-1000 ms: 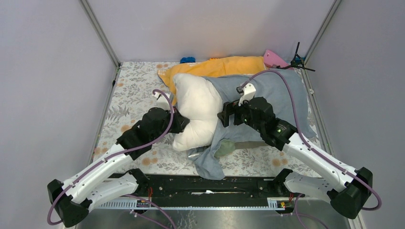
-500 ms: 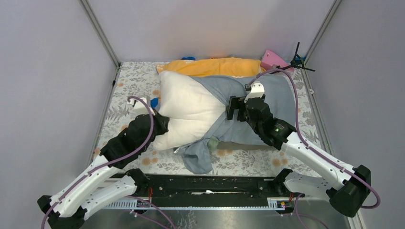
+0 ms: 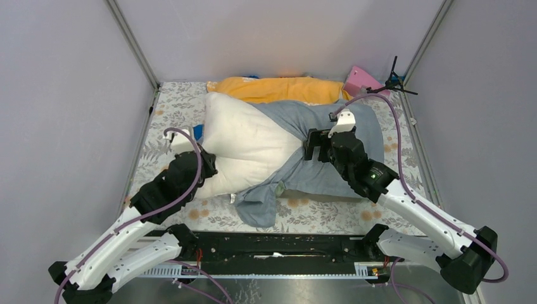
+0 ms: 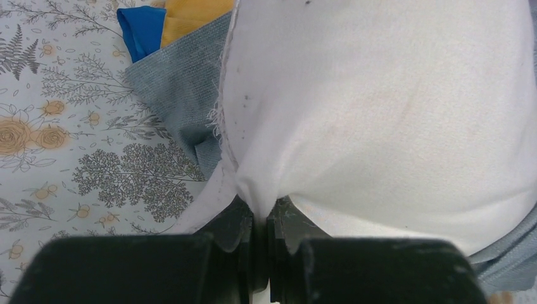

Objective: Remove the pillowcase from the pillow

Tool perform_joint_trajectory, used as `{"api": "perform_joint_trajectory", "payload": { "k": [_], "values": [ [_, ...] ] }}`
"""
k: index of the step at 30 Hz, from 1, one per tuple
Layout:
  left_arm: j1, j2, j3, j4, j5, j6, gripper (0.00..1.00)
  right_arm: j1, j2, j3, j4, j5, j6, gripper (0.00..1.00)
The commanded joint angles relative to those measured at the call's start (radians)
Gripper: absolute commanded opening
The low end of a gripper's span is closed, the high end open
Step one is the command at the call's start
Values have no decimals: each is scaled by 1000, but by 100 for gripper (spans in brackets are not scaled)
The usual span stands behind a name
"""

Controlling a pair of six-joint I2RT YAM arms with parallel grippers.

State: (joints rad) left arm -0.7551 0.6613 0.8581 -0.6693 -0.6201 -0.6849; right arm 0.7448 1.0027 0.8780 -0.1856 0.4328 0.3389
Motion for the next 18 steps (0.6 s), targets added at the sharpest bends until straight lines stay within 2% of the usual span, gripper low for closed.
{"api": "perform_joint_trajectory", "payload": {
  "k": [1,6,14,18],
  "values": [
    [22,50,37,107,13,92,0,-17,-34,70,-70,-8,-73,100],
    [23,108,41,105,53,112,0,-18,-11,139,-122,-101,-62,100],
    [23,125,13,148,91,108,0,-9,130,221,-163,-239,-20,100],
    [22,139,21,147,98,108,0,83,221,296,-230,-102,-56,100]
  ]
}}
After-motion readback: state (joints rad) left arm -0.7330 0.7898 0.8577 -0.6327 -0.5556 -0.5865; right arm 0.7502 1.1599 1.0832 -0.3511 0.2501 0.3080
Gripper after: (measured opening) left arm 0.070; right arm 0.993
